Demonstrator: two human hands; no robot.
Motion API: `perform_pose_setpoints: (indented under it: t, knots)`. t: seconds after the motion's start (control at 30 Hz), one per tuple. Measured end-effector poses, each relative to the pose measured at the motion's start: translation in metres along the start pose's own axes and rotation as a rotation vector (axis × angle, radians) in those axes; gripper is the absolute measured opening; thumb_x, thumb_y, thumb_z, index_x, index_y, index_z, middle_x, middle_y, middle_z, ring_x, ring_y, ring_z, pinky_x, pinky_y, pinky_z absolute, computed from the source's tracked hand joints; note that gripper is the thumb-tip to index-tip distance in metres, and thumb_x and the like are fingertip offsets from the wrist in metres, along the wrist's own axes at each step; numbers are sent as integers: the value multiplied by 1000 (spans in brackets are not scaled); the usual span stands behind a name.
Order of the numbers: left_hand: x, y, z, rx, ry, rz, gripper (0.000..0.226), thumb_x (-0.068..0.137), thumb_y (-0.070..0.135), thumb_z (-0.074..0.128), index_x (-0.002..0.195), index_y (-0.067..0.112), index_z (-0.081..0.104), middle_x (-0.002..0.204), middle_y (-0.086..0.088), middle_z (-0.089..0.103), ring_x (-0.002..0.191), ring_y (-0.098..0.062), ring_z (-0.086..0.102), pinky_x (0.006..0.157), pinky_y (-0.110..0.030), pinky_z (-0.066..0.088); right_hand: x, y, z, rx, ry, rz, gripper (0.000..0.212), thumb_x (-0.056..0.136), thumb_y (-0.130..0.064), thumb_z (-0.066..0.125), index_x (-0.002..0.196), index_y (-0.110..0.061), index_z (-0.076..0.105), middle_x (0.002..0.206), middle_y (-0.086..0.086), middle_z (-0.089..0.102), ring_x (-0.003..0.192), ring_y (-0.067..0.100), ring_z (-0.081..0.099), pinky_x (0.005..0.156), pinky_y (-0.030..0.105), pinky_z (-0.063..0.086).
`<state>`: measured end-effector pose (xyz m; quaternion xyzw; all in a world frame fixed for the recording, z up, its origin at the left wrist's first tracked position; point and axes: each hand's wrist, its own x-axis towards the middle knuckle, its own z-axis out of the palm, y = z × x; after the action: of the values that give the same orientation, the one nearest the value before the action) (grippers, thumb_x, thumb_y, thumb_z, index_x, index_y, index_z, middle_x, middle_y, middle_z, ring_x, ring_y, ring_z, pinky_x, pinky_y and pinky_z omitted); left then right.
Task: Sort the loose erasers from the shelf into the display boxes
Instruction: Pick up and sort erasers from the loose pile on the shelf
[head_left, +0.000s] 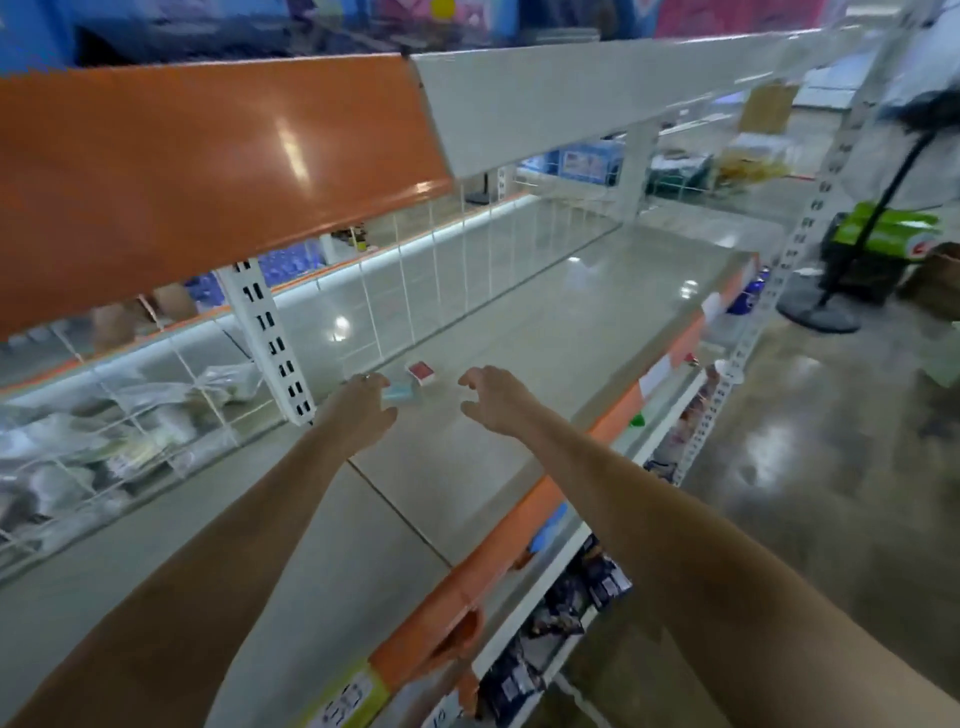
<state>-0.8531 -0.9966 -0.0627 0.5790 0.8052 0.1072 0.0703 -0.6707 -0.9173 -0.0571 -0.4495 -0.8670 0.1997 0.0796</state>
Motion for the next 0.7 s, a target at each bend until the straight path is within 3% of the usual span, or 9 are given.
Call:
perform_pose_setpoints:
  t: [0.17,0.3,0.43,0.53,0.63,0.7]
  knots:
    - [24,0,10,-28,51,-84,51,85,21,62,133,10,47,130,-17,51,119,-32,49,101,-41,39,57,0,13,-8,8,-102,46,87,-27,60,128,-7,49,125,14,54,113,30,53,95,37,45]
    - [33,6,18,25,36,-144,47,92,23,55,136,10,43,136,-14,47,124,-31,45,103,-37,33,90,0,29,-104,-16,-213,48,89,-42,50,124,-8,50,115,12,51,112,29,49,87,34,41]
    - [37,4,23,18,64,-209,33,93,28,50,121,13,56,122,-12,57,113,-29,52,96,-38,40,104,-5,43,-68,62,-269,49,91,-37,51,122,0,48,120,16,48,116,31,43,92,34,39]
    - [32,8,25,-16,140,-267,29,90,28,56,114,13,59,117,-8,60,110,-26,52,94,-37,41,108,-4,43,-12,98,-329,40,93,-35,47,117,-2,55,119,13,52,112,29,43,91,32,38]
    - [20,13,28,-64,238,-314,29,87,27,62,111,11,61,114,-9,61,107,-27,55,92,-36,43,109,4,36,183,24,-398,28,92,-29,52,97,-3,63,105,16,57,105,30,47,88,32,37]
    - [7,13,29,-86,289,-333,28,85,25,64,109,10,63,110,-10,64,102,-28,58,87,-35,46,110,7,31,284,-13,-428,26,90,-31,56,78,-8,59,87,15,58,88,27,51,74,30,36]
